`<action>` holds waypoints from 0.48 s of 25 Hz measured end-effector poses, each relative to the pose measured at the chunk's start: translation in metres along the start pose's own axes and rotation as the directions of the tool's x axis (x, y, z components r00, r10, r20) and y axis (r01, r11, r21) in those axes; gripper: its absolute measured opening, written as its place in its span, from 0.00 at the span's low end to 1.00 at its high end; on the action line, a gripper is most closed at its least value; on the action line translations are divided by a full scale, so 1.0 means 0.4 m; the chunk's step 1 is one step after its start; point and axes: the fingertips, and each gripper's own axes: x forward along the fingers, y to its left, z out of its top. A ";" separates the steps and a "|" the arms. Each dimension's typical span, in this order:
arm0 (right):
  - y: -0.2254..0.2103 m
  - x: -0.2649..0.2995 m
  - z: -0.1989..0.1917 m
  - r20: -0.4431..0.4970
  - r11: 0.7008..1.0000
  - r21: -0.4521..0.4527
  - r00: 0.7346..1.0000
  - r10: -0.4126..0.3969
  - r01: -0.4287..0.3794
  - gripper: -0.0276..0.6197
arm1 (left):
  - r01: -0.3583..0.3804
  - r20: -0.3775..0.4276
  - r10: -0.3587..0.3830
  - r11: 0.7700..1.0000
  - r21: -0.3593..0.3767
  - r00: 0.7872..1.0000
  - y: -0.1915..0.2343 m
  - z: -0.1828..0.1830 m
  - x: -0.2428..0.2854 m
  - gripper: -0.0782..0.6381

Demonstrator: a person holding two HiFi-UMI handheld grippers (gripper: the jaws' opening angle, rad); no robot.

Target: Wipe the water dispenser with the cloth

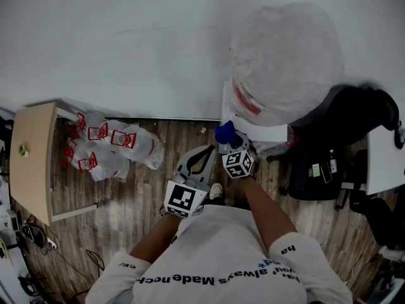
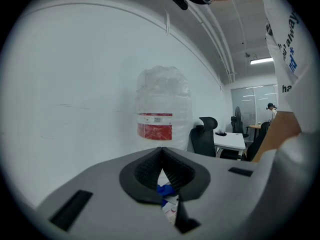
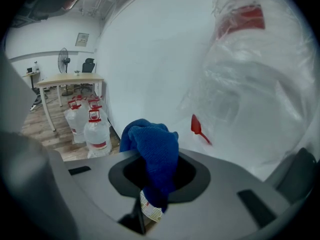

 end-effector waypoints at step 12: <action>-0.124 -0.061 0.004 0.024 0.978 0.191 0.995 -0.092 0.086 0.17 | 0.005 -0.003 -0.005 1.000 -0.006 1.000 0.001 -0.006 -0.014 0.14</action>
